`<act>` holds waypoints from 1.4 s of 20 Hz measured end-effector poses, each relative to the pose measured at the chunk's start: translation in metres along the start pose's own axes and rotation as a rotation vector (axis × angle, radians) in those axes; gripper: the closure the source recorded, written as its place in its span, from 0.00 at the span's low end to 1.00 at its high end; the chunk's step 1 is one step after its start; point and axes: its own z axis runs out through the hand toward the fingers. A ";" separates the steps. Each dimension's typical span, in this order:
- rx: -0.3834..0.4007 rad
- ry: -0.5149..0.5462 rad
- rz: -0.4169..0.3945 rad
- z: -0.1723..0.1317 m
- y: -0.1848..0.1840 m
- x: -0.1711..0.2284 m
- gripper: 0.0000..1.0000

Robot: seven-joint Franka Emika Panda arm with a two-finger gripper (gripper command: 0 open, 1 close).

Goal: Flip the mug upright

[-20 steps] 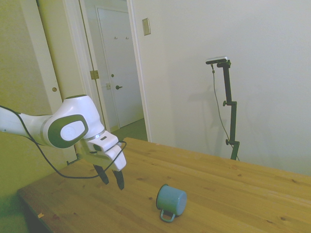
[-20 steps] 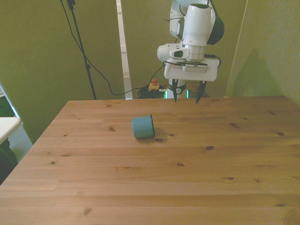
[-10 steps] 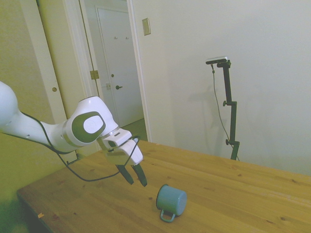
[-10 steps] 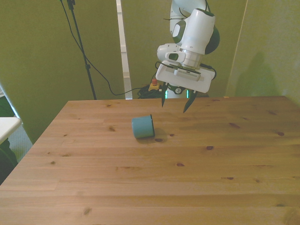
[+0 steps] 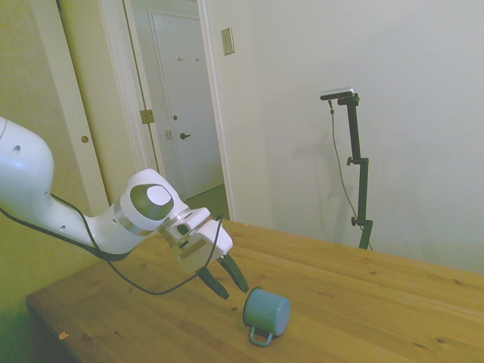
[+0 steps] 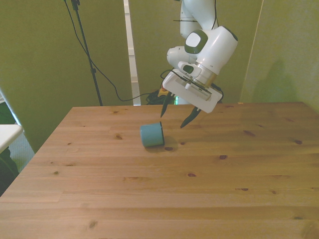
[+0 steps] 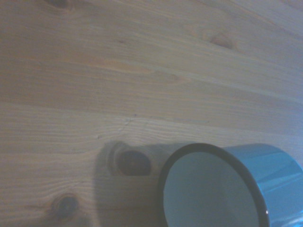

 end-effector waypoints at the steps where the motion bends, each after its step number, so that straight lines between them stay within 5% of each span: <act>1: -0.011 0.004 0.014 0.002 -0.002 0.001 0.00; 13: -0.164 0.203 -0.008 0.014 -0.006 0.002 0.00; 28: -0.344 0.334 0.090 0.050 -0.010 0.003 0.00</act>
